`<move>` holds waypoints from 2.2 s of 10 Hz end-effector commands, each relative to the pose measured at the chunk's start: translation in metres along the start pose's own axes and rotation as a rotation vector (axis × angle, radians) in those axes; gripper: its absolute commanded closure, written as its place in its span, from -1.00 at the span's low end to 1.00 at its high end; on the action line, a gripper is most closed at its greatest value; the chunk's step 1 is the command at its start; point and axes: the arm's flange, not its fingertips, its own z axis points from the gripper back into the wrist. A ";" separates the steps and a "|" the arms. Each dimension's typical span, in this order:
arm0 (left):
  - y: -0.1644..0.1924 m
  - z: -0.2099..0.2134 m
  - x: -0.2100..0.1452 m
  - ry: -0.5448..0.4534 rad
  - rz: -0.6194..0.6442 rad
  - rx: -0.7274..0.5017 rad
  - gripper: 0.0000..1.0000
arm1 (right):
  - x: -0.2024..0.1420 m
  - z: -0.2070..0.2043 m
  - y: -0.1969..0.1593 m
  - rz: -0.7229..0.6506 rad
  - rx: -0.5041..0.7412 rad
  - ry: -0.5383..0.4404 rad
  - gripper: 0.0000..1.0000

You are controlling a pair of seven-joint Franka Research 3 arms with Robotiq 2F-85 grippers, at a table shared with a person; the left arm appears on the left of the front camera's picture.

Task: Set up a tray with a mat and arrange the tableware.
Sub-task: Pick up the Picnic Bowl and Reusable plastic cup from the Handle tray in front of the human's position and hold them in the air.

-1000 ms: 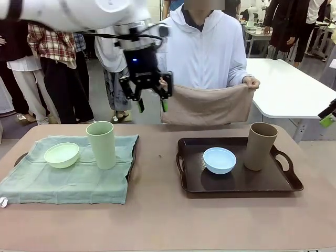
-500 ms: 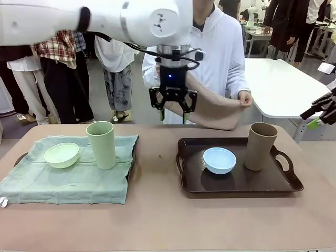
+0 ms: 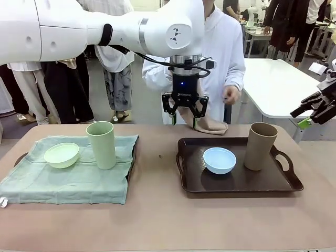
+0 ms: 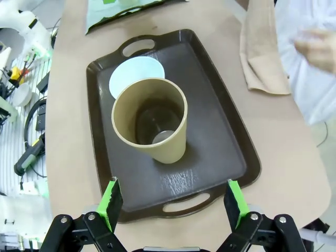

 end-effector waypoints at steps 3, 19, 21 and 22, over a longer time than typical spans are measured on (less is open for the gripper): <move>0.000 0.005 -0.005 -0.005 0.013 0.004 -0.44 | -0.001 0.001 0.000 -0.005 -0.002 0.000 -1.00; -0.045 -0.087 0.037 -0.128 0.016 -0.090 -0.44 | -0.025 -0.114 -0.071 0.385 0.364 -0.262 -1.00; -0.039 -0.089 0.039 -0.121 0.035 -0.099 -0.44 | -0.028 -0.119 -0.065 0.368 0.391 -0.256 -1.00; -0.038 -0.090 0.042 -0.121 0.040 -0.100 -0.44 | -0.030 -0.121 -0.062 0.360 0.393 -0.256 -1.00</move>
